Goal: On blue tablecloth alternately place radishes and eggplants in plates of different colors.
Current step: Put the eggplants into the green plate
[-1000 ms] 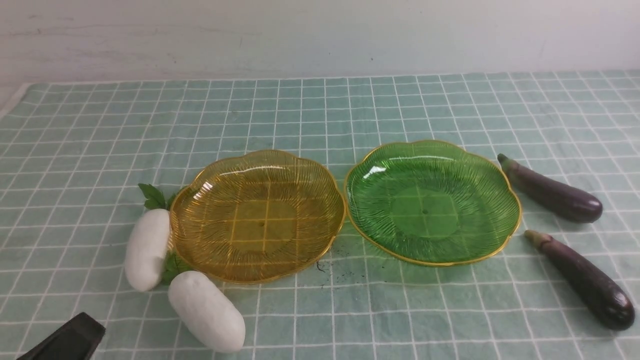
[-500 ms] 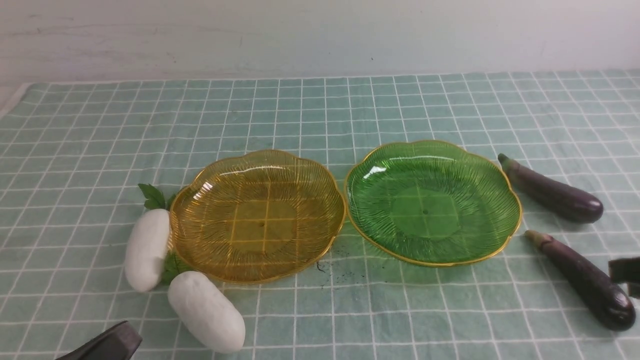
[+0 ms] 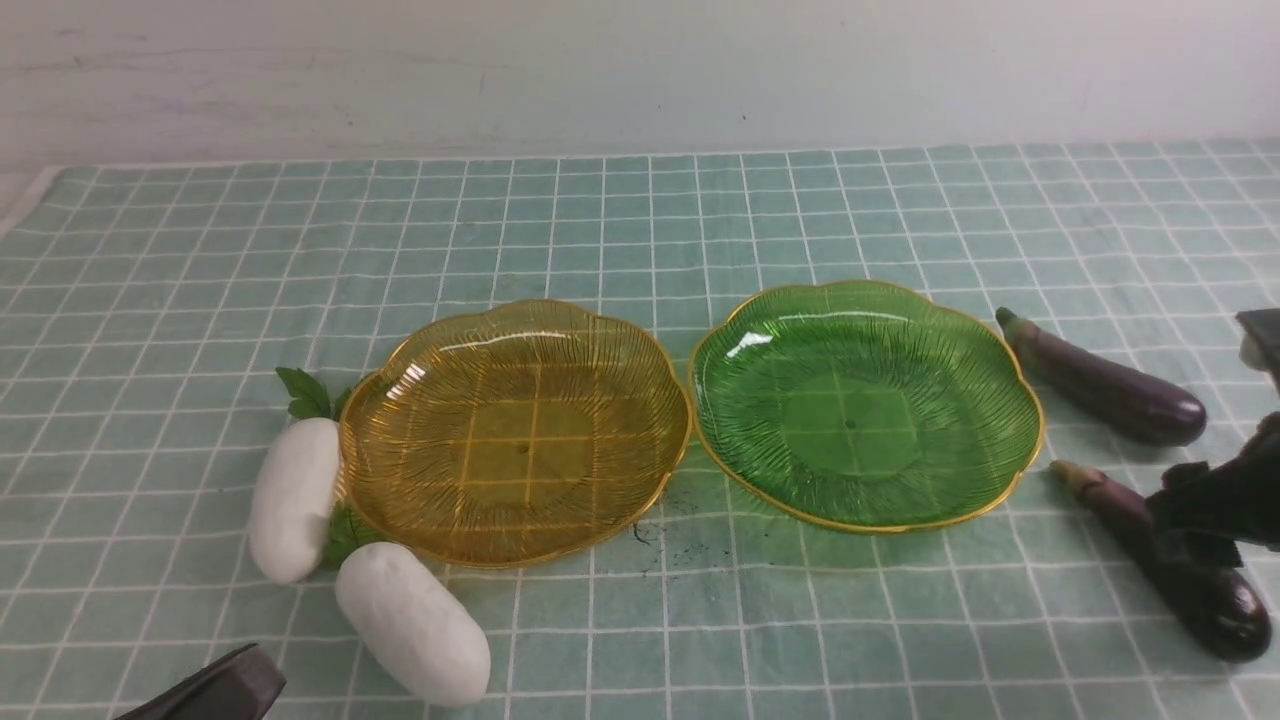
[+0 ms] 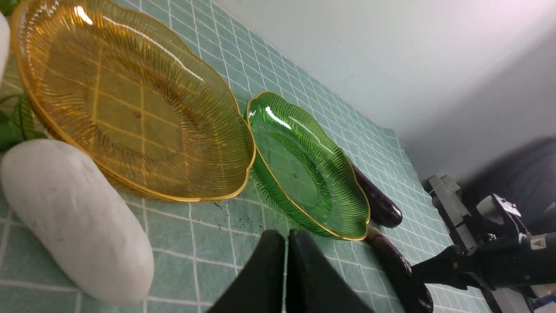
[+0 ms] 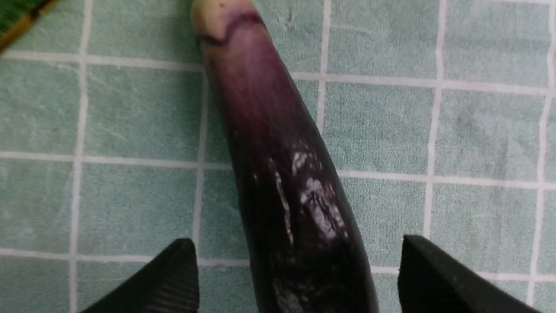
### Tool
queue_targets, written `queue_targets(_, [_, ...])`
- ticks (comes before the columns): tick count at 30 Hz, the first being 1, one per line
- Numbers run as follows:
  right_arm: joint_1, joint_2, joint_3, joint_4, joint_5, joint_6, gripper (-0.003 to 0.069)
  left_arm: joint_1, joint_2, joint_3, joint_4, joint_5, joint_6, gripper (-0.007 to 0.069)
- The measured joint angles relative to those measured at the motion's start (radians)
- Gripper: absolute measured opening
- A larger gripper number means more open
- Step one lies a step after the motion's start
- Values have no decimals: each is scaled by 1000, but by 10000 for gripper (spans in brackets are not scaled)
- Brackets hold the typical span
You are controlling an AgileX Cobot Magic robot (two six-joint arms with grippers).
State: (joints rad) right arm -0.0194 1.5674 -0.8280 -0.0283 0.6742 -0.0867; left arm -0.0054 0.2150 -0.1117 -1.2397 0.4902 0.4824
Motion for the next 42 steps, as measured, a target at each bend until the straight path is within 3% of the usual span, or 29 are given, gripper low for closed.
queue_targets(8, [0, 141, -7, -4, -7, 6, 558, 0, 0, 0, 0, 0, 0, -8])
queue_targets(13, [0, 148, -26, 10, 31, 23, 465, 0, 0, 0, 0, 1, 0, -8])
queue_targets(16, [0, 162, -94, 10, 150, 26, 375, 0, 1, 0, 0, 2, 0, -8])
queue_targets(22, [0, 163, -294, 21, 445, 26, 378, 0, 1, 0, 0, 3, 0, -8])
queue_targets(26, [0, 163, -418, 71, 522, 26, 378, 0, 1, 0, 0, 6, 0, -8])
queue_targets(33, [0, 164, -508, 307, 409, -36, 378, 0, 1, 0, 0, 8, 0, -8])
queue_targets(36, [16, 193, -513, 486, 277, -158, 378, 0, 1, 0, 1, 7, 0, -8])
queue_targets(42, [62, 291, -513, 572, 173, -249, 378, 0, 1, 0, 2, 7, 0, -8])
